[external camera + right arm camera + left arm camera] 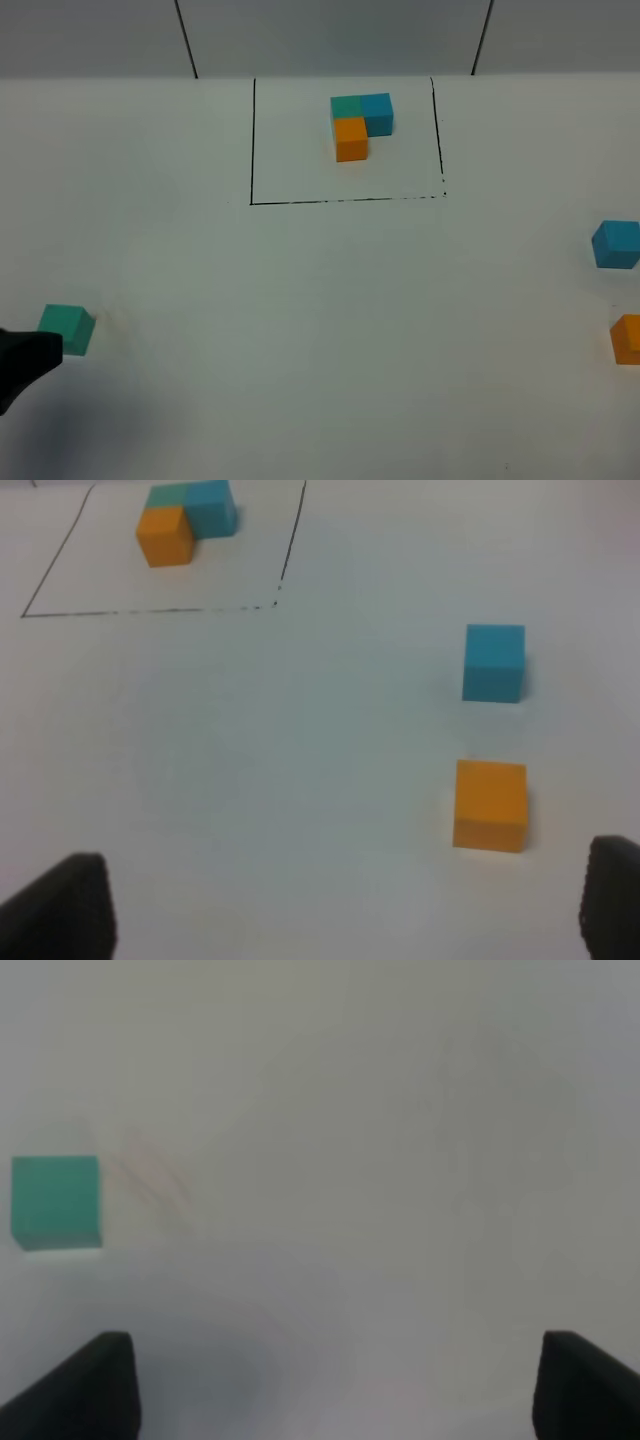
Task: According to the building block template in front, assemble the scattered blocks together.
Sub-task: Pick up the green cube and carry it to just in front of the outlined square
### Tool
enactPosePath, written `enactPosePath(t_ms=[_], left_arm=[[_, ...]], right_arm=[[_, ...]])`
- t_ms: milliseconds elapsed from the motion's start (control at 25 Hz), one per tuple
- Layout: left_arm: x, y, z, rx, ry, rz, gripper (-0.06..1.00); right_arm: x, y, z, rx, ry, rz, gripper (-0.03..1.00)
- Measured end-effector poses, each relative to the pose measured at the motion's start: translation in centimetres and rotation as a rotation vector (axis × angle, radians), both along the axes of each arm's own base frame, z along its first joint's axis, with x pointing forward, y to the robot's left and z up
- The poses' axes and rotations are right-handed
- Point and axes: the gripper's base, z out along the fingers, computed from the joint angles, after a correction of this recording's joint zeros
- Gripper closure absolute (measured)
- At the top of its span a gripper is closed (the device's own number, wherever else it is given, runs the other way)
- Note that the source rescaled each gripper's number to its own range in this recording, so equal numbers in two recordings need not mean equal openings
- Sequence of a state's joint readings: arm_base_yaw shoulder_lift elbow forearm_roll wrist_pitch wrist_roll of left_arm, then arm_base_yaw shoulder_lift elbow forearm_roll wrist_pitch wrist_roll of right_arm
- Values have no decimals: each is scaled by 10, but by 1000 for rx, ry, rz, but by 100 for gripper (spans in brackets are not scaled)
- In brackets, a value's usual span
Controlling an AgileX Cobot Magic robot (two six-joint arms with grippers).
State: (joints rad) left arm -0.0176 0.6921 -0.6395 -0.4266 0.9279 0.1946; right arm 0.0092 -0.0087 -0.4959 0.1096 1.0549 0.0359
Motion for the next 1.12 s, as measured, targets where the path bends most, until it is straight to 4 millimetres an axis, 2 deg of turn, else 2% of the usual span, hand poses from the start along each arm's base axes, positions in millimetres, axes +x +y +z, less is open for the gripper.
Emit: enactPosePath(t_ms=[240,400,640,880,960,1120], left_arm=[[62,11,-23,136,297,51,24],[88,22,-44,253,481,104,24],[105,32,-73,368,608,143,24],[121,31,-84,375,532,89,23],[125,30,-90,370,533,73,17],[134,29,-104,369,549,67,-1]], right_arm=[[0,0,0,0,0,0,9],[0,0,0,0,0,0,9],[0,0,0,0,0,0,9],[0,0,0,0,0,0,9],[0,0,0,0,0,0,9],[0,0,0,2,0,0,9]])
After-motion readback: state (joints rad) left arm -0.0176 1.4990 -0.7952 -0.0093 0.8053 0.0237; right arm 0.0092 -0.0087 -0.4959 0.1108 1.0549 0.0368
